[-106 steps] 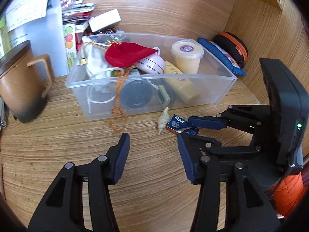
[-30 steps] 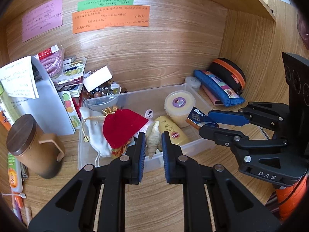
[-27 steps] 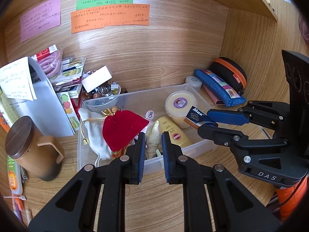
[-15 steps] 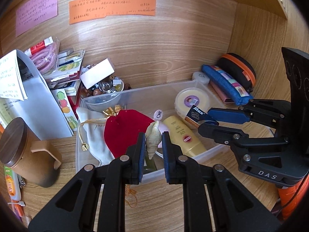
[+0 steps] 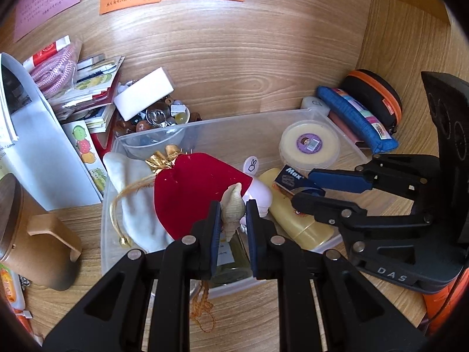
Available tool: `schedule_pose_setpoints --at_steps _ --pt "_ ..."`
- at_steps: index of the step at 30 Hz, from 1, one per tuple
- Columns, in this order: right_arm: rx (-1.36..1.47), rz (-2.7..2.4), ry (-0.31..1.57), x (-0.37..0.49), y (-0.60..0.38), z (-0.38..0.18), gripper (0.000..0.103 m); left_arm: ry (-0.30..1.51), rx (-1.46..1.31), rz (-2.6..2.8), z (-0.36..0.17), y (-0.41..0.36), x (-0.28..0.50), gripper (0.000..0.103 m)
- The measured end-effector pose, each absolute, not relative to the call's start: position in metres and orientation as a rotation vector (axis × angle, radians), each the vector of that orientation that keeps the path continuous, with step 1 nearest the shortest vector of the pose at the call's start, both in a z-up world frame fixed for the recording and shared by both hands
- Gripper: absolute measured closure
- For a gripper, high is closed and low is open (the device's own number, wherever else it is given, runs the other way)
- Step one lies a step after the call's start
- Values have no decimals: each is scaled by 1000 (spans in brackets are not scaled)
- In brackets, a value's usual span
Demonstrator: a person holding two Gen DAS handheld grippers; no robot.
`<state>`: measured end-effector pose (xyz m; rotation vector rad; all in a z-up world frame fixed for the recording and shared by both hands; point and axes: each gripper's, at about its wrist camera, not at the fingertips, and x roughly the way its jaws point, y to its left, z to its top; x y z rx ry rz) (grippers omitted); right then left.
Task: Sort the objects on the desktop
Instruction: 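Lift and carry the card and seashell over the clear bin, then open both tools to release the card and seashell into the bin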
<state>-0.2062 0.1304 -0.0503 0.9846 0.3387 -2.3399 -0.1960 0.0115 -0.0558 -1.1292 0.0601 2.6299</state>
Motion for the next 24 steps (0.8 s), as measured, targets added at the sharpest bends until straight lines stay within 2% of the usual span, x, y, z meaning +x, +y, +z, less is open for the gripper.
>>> schedule_pose_setpoints --at_steps 16,24 --pt "982 -2327 301 -215 132 -57 78 55 -1127 2629 -64 10 -196 87" --pt "979 -2319 281 -215 134 -57 78 22 -1119 2630 -63 3 -197 83"
